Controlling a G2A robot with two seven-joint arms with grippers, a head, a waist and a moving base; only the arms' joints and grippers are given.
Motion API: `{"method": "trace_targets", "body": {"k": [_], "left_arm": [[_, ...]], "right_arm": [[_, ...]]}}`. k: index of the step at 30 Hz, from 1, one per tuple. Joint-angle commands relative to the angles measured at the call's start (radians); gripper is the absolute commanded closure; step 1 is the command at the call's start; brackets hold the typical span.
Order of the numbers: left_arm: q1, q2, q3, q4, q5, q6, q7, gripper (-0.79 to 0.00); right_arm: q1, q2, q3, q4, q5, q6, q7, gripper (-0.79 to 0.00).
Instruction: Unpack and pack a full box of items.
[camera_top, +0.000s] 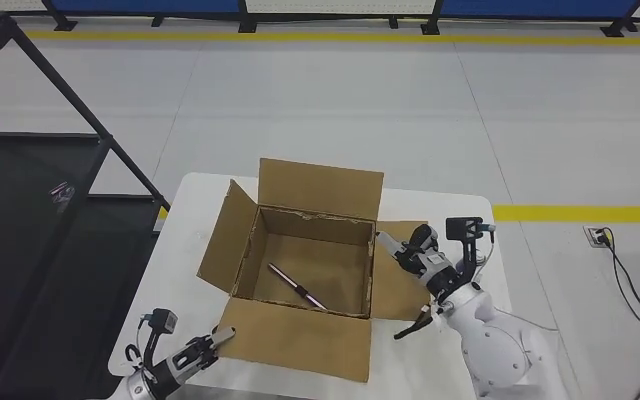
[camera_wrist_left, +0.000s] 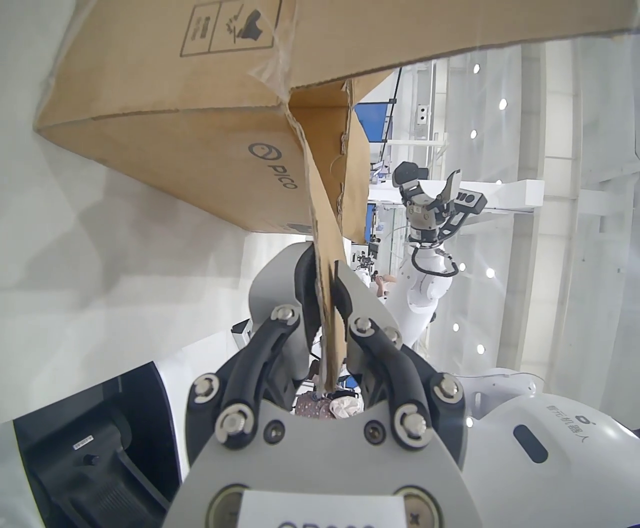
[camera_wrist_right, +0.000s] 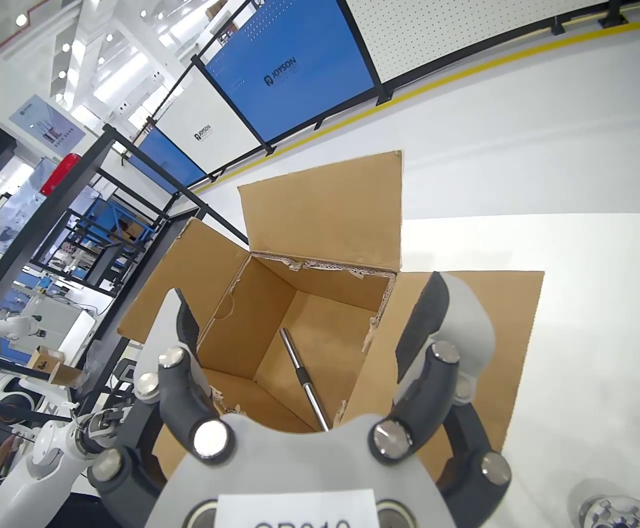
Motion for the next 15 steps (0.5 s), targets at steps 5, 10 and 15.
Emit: {"method": "trace_targets", "body": {"k": [5,10,15], "left_arm": [[0.002,0.001,-0.019,0.010,-0.050,0.001,0.047,-0.785],[0.002,0.001,-0.019,0.010,-0.050,0.001,0.047,-0.785],[0.002,0.001,-0.019,0.010,-0.050,0.001,0.047,-0.785]], "right_arm": [[0.000,0.000,0.000,0.000,0.000,0.000,0.000,-0.785],[0.000,0.000,0.000,0.000,0.000,0.000,0.000,-0.785],[0.022,0.001,-0.035,-0.020,-0.080,-0.014,0.015,-0.785]]}}
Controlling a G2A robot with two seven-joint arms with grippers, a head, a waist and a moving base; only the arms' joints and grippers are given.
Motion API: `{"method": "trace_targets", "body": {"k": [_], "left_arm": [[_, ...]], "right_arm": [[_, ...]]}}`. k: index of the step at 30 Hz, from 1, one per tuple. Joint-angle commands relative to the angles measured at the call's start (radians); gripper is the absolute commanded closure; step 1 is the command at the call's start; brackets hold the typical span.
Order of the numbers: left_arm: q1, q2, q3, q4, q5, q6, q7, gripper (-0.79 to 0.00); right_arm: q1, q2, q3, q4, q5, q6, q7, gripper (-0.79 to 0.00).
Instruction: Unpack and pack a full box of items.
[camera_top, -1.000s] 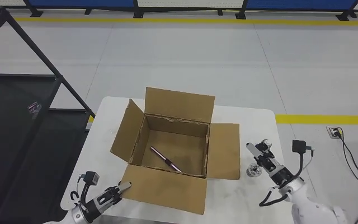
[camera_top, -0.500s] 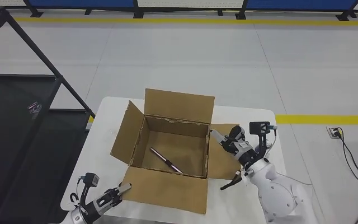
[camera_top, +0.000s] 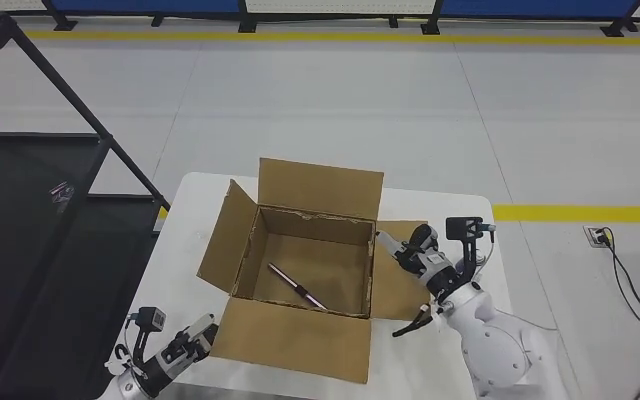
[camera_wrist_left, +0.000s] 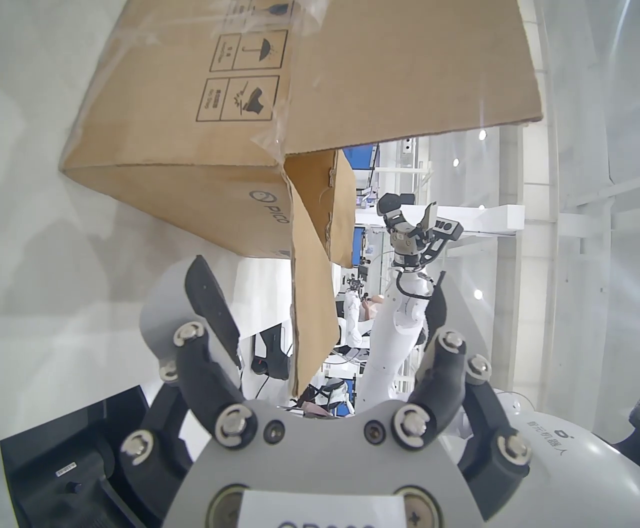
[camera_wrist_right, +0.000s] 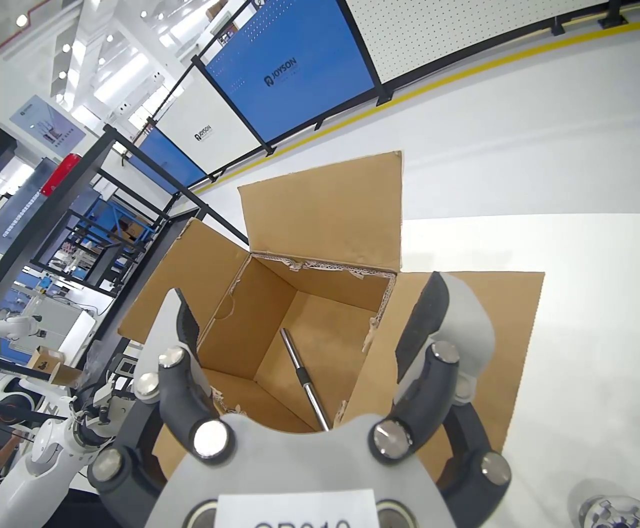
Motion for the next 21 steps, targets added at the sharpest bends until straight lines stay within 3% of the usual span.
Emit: {"method": "trace_targets", "body": {"k": [1,3,7,12,17,21], "left_arm": [[0.000,0.000,0.000,0.000,0.000,0.000,0.000,-0.785],[0.000,0.000,0.000,0.000,0.000,0.000,0.000,-0.785],[0.005,-0.005,-0.011,0.002,-0.042,-0.017,0.103,-0.785],[0.039,-0.010,-0.027,0.009,-0.076,-0.081,0.181,-0.785],[0.046,-0.014,-0.053,0.044,-0.100,-0.109,0.260,-0.785],[0.027,-0.014,-0.054,0.083,-0.127,-0.074,0.285,-0.785]], "right_arm": [[0.041,0.001,-0.061,-0.019,-0.138,-0.001,0.030,-0.785],[0.115,-0.003,-0.138,-0.016,-0.264,0.031,0.103,-0.785],[0.322,-0.026,-0.328,0.065,-0.494,0.118,0.285,-0.785],[0.595,-0.086,-0.547,0.303,-0.588,0.174,0.466,-0.785],[0.785,-0.172,-0.708,0.575,-0.523,0.227,0.525,-0.785],[0.863,-0.251,-0.812,0.756,-0.444,0.276,0.504,-0.785]]}}
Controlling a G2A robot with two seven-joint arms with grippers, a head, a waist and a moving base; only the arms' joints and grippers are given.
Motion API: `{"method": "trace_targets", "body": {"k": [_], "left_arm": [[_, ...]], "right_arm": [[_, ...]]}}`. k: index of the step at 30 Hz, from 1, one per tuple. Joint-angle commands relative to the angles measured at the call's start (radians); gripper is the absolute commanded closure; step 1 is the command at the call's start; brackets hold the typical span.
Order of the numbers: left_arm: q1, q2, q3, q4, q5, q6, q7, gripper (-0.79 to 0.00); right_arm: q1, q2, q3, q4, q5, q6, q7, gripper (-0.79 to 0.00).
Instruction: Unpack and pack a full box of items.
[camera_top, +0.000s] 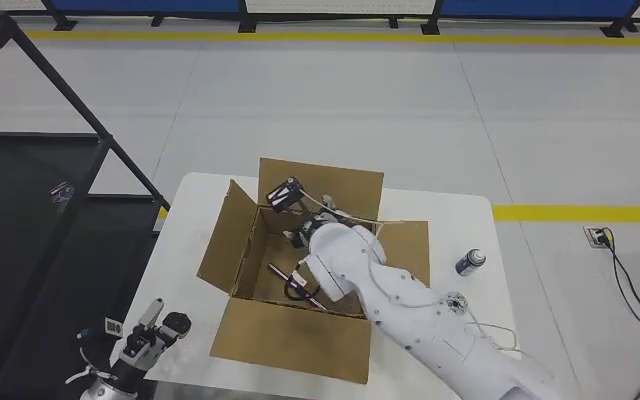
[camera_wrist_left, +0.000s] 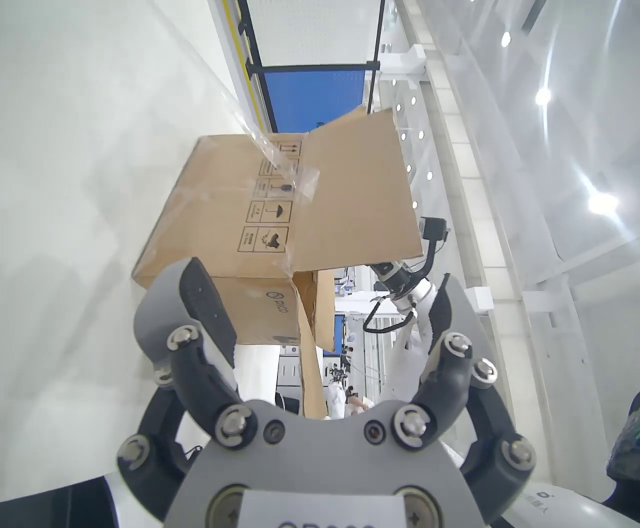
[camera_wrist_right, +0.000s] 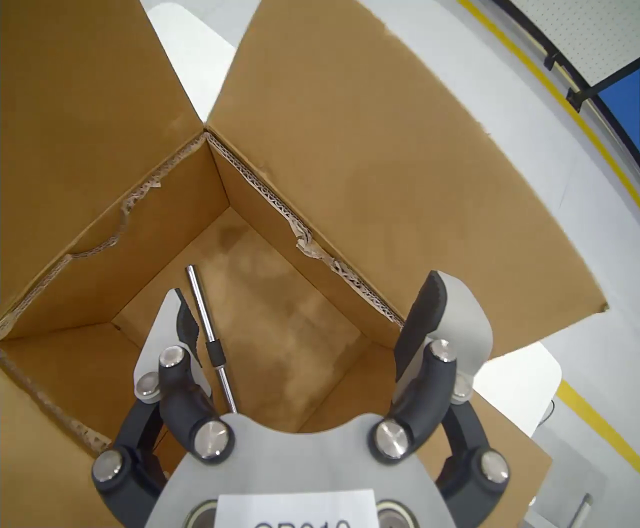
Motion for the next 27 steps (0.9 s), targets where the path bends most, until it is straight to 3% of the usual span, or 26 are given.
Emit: {"method": "trace_targets", "body": {"k": [1,4,19,22,27], "left_arm": [[-0.018,0.000,0.005,0.017,-0.007,0.030,0.009,-0.785],[-0.022,0.000,0.006,0.017,-0.007,0.033,0.009,-0.785],[-0.022,0.000,0.006,0.017,-0.007,0.033,0.009,-0.785],[-0.024,0.000,0.007,0.015,-0.001,0.041,0.022,-0.785],[-0.035,0.001,-0.003,0.029,-0.015,0.058,0.019,-0.785]], "right_arm": [[0.024,-0.039,-0.040,0.089,0.100,-0.021,-0.035,-0.785],[0.056,-0.079,-0.071,0.173,0.177,-0.082,-0.031,-0.785],[0.056,-0.079,-0.071,0.173,0.177,-0.082,-0.031,-0.785],[0.047,-0.086,-0.082,0.228,0.185,-0.161,-0.033,-0.785],[0.076,-0.135,-0.112,0.376,0.238,-0.234,-0.032,-0.785]]}}
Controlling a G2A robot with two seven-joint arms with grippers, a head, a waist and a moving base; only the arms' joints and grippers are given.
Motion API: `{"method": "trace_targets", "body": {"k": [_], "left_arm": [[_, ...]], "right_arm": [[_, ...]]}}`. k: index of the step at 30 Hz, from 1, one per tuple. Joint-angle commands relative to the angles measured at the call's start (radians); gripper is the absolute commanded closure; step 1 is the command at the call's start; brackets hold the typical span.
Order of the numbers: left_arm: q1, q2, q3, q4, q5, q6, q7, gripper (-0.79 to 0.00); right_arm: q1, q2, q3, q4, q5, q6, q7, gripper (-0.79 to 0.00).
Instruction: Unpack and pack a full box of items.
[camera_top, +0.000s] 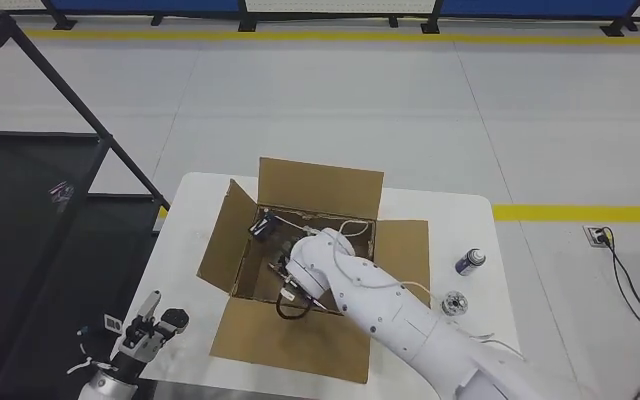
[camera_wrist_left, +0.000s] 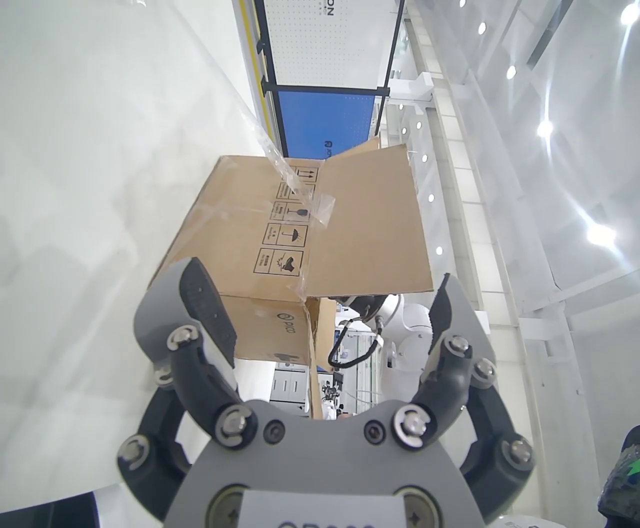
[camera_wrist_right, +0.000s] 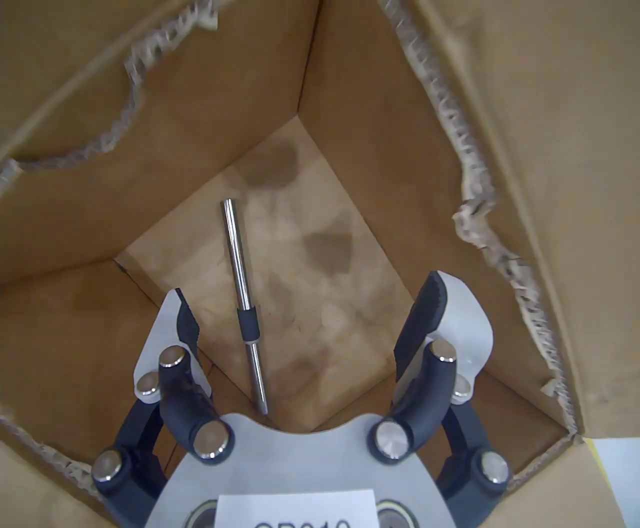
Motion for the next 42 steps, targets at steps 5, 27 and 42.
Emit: {"method": "trace_targets", "body": {"k": [5,27,42], "left_arm": [[-0.019,0.004,-0.021,0.028,-0.025,0.022,-0.024,-0.785],[-0.069,0.009,-0.010,0.063,-0.015,0.061,-0.043,-0.785],[-0.073,0.011,-0.020,0.105,-0.043,0.045,-0.061,-0.785]], "right_arm": [[0.005,-0.060,-0.012,0.195,0.097,-0.082,-0.093,-0.785],[0.031,-0.199,-0.075,0.443,0.074,-0.141,-0.055,-0.329],[0.045,-0.236,-0.043,0.582,0.102,-0.195,-0.077,-0.308]]}}
